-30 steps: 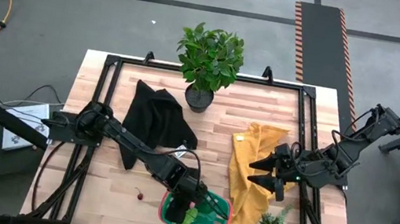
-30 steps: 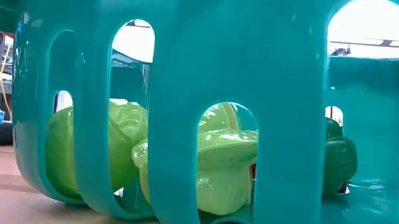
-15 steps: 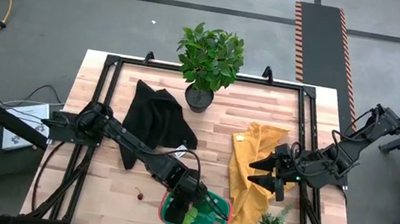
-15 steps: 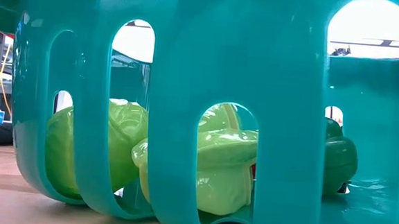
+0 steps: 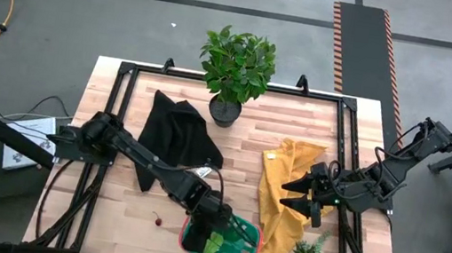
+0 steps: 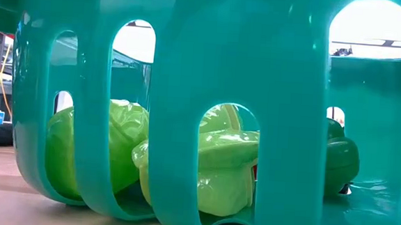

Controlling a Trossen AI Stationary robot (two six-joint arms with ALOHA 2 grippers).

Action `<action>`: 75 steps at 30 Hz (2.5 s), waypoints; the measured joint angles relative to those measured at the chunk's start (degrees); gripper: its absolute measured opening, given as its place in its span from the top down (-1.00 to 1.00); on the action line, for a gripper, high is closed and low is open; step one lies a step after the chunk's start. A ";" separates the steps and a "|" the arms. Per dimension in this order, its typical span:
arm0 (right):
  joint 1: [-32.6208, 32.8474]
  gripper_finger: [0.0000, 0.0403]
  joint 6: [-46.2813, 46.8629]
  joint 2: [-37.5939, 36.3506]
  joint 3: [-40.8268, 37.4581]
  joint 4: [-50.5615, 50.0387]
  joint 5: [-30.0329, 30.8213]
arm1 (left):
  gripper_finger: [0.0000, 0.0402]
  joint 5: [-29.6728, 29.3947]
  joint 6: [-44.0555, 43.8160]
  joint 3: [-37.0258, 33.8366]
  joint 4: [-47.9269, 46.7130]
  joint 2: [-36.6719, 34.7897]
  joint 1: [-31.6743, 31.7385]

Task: Pick and placing Produce into tupperware
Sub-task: Put the red cherry into the blue bin

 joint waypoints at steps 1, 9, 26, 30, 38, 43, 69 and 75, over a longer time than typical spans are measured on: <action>0.00 -0.34 -0.05 0.00 0.00 -0.04 -0.01 | 0.41 0.01 -0.16 0.00 -0.30 -0.53 0.30; 0.00 -0.34 0.09 0.00 0.00 -0.21 0.07 | 0.85 -0.13 -2.95 0.02 -1.54 -7.08 4.24; 0.00 -0.34 0.48 0.00 0.00 0.01 1.76 | 0.97 -13.59 -3.71 0.02 -23.30 -24.54 9.26; 0.00 -0.34 0.75 0.02 0.00 0.03 3.60 | 0.99 -19.04 -6.77 0.02 -29.51 -28.99 9.23; 0.00 -0.34 1.61 0.02 0.00 0.03 5.45 | 0.99 -26.84 -17.99 -6.82 -34.36 -41.82 9.05; 0.00 -0.34 1.75 0.02 0.00 0.01 6.10 | 0.99 -28.40 -30.32 -17.88 -31.67 -52.58 4.86; -0.04 -0.34 1.55 0.02 0.00 -1.12 6.89 | 1.00 -28.33 -92.36 -44.85 -12.16 -44.85 -33.94; -0.04 -0.34 2.04 0.02 0.00 -1.83 6.87 | 1.00 -30.04 -94.24 -44.85 -8.32 -39.67 -36.89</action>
